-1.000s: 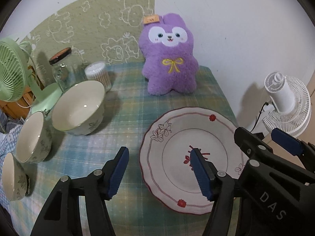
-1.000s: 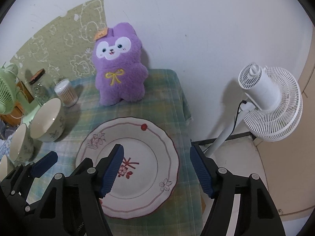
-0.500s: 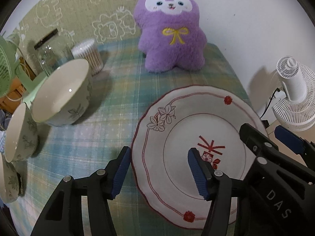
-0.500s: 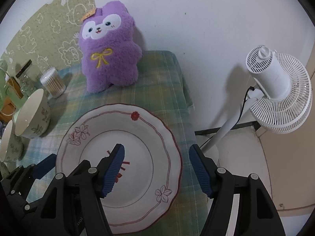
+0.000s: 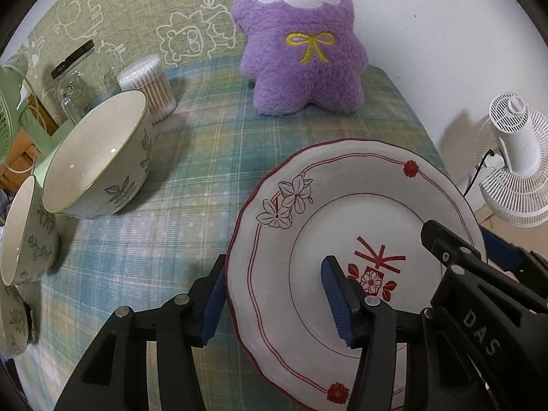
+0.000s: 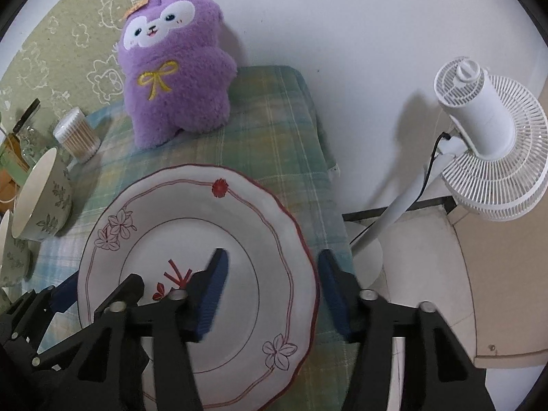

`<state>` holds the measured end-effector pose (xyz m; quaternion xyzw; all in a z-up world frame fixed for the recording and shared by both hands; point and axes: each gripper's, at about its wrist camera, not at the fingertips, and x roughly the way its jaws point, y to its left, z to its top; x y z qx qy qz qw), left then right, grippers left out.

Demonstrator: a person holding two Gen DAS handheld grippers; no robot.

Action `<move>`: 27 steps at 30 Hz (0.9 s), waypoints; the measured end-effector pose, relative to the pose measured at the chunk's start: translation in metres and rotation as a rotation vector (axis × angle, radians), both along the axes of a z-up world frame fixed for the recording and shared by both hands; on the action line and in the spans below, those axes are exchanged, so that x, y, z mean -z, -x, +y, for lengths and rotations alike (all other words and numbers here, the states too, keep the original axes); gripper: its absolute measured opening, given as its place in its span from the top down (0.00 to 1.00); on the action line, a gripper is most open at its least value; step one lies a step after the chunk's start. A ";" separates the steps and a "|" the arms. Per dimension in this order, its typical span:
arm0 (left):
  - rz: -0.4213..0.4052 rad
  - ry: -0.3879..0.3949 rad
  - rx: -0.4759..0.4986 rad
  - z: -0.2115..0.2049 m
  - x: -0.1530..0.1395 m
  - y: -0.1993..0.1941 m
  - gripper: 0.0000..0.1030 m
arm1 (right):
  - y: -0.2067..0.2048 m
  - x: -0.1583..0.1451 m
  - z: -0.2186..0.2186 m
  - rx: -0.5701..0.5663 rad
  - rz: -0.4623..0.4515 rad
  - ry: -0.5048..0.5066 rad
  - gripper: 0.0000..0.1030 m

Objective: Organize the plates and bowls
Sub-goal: 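Close both grippers on the rim of the red-trimmed white plate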

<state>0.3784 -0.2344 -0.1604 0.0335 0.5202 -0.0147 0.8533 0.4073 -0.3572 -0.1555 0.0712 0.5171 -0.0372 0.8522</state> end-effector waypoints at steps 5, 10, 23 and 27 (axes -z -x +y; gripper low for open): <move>0.000 0.011 0.005 0.004 0.003 -0.004 0.47 | -0.002 0.003 0.001 0.006 0.020 0.034 0.55; -0.008 0.005 -0.004 0.005 0.003 -0.005 0.49 | -0.001 0.002 0.003 0.009 0.030 0.066 0.59; 0.002 -0.047 -0.010 0.022 0.002 0.011 0.61 | 0.025 -0.001 0.016 -0.002 0.080 0.023 0.61; 0.009 -0.045 -0.013 0.030 0.002 0.022 0.61 | 0.035 -0.002 0.023 -0.017 0.092 0.027 0.61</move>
